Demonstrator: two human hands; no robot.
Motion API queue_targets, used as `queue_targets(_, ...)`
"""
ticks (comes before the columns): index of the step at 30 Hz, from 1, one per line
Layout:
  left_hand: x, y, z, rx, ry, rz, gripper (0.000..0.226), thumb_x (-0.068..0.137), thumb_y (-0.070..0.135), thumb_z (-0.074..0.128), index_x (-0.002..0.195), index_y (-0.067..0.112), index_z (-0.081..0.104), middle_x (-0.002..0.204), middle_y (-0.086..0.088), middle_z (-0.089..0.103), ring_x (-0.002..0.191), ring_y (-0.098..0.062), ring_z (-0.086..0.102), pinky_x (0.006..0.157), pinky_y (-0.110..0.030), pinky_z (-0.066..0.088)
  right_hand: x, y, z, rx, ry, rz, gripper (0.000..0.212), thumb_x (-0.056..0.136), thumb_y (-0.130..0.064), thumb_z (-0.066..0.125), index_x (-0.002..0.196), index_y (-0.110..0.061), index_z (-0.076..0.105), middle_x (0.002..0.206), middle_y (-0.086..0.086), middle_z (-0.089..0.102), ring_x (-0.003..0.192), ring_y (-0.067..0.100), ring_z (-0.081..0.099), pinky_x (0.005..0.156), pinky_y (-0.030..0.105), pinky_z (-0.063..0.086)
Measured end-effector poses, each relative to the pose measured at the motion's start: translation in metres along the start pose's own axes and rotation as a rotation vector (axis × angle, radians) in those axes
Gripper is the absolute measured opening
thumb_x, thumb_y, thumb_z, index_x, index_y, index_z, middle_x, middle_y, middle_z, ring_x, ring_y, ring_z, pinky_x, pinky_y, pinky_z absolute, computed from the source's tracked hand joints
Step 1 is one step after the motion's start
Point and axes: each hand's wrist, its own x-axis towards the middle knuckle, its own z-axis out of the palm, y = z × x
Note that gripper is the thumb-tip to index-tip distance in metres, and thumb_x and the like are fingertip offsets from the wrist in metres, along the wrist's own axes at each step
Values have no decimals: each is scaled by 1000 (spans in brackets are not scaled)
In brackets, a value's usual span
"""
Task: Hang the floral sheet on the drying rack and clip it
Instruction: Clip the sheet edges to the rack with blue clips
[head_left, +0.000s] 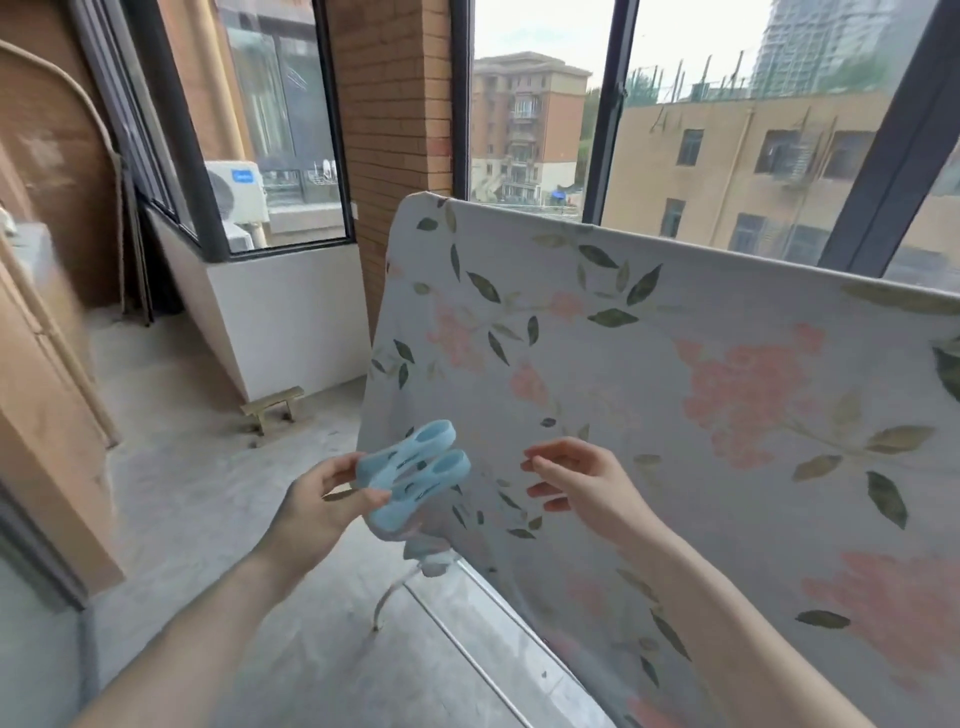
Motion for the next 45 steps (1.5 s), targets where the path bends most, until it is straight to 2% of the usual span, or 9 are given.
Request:
queue_targets(4, 70, 23, -43, 6, 44, 24, 71, 61, 45, 84, 125, 20, 68, 123, 1, 74, 117, -18, 69, 101, -38, 54, 71, -24, 12, -82, -10, -107, 9, 99, -24, 67, 106, -24, 73, 104, -3, 78, 86, 16, 77, 82, 41, 61)
queue_targets(10, 187, 57, -102, 120, 95, 119, 65, 71, 60, 74, 125, 24, 67, 120, 4, 75, 116, -17, 69, 105, -43, 52, 191, -74, 43, -266, 16, -285, 13, 97, -27, 69, 109, -32, 71, 109, -17, 72, 88, 6, 73, 79, 41, 63)
queue_targets(14, 260, 68, -146, 230, 120, 150, 74, 71, 74, 71, 132, 34, 59, 120, 7, 73, 114, -16, 68, 101, -43, 53, 268, -123, 66, -382, 78, -392, 20, 94, -23, 71, 111, -34, 70, 115, -19, 69, 98, 1, 68, 73, 20, 55)
queue_targets(19, 350, 74, -195, 282, 80, 201, 69, 83, 65, 72, 141, 34, 53, 133, 8, 66, 115, -15, 68, 103, -43, 53, 347, -174, 94, -606, 278, -548, 29, 92, -27, 71, 120, -34, 68, 130, -10, 58, 118, 11, 58, 100, 33, 48)
queue_targets(24, 427, 76, -231, 330, -7, 257, 59, 97, 42, 68, 150, 29, 45, 131, 9, 63, 112, -4, 63, 94, -27, 50, 418, -206, 119, -897, 457, -506, 37, 94, -31, 66, 131, -30, 61, 141, 0, 52, 133, 27, 43, 109, 41, 35)
queue_targets(30, 502, 86, -269, 394, -120, 291, 65, 94, 50, 69, 152, 31, 45, 135, 9, 61, 120, -12, 62, 106, -44, 52, 472, -218, 150, -1122, 491, -295, 70, 89, -44, 66, 153, -29, 41, 156, 3, 45, 139, 32, 45, 122, 52, 24)
queue_targets(34, 538, 93, -276, 400, -166, 324, 64, 97, 47, 66, 154, 29, 42, 139, 8, 57, 123, -14, 58, 105, -42, 53, 492, -233, 164, -1183, 491, -225, 73, 92, -49, 63, 157, -31, 35, 156, 2, 46, 140, 31, 46, 115, 49, 36)
queue_targets(40, 590, 97, -275, 447, -217, 411, 66, 96, 49, 66, 154, 29, 42, 139, 10, 57, 123, -11, 56, 104, -43, 52, 535, -257, 167, -1300, 412, -154, 42, 98, -53, 55, 135, -34, 61, 136, 3, 65, 128, 29, 54, 99, 39, 46)
queue_targets(45, 631, 88, -268, 490, -271, 491, 66, 95, 46, 68, 153, 26, 42, 140, 14, 56, 124, -5, 54, 92, -21, 46, 567, -260, 172, -1329, 367, -146, 35, 99, -56, 51, 116, -31, 68, 109, 2, 67, 104, 26, 54, 80, 34, 42)
